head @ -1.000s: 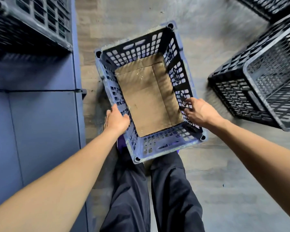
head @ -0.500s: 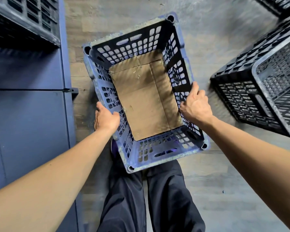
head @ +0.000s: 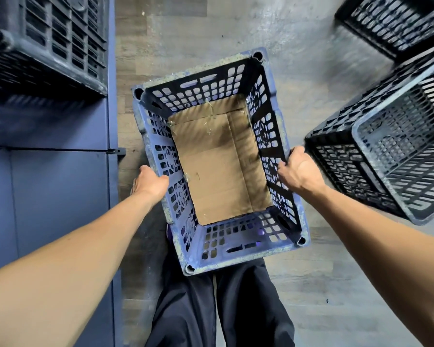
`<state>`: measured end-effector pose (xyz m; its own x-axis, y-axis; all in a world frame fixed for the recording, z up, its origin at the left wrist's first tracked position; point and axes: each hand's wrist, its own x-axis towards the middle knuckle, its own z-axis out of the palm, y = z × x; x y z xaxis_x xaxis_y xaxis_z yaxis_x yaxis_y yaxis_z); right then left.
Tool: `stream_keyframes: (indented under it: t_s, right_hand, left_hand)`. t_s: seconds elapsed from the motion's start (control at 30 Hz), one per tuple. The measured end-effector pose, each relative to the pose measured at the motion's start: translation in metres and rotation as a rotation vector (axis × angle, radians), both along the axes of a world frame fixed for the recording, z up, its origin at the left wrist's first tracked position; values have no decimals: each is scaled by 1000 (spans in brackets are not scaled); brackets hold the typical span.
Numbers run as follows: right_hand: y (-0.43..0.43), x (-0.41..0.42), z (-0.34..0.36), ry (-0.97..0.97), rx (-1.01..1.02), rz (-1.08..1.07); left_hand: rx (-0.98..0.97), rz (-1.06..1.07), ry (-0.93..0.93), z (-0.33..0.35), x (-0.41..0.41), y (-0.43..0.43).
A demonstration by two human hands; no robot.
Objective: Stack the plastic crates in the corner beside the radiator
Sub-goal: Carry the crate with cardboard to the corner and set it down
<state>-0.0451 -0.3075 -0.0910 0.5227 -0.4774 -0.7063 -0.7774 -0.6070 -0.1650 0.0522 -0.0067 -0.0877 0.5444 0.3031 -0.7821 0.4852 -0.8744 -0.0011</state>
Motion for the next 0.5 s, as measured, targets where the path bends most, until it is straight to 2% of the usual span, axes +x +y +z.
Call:
stream_keyframes:
  t_s: [0.2,0.3,0.5]
  right_hand:
    - [-29,1,83,-66,-25,39]
    - [-49,-8,139,-113,23,81]
    - [-61,-7,267,-234,-20,35]
  left_hand:
    - [-1,-101,-24,83,21,-24]
    - [-5,-144,-66,151,31,-34]
    - [-11,-158,-199,291,39,-52]
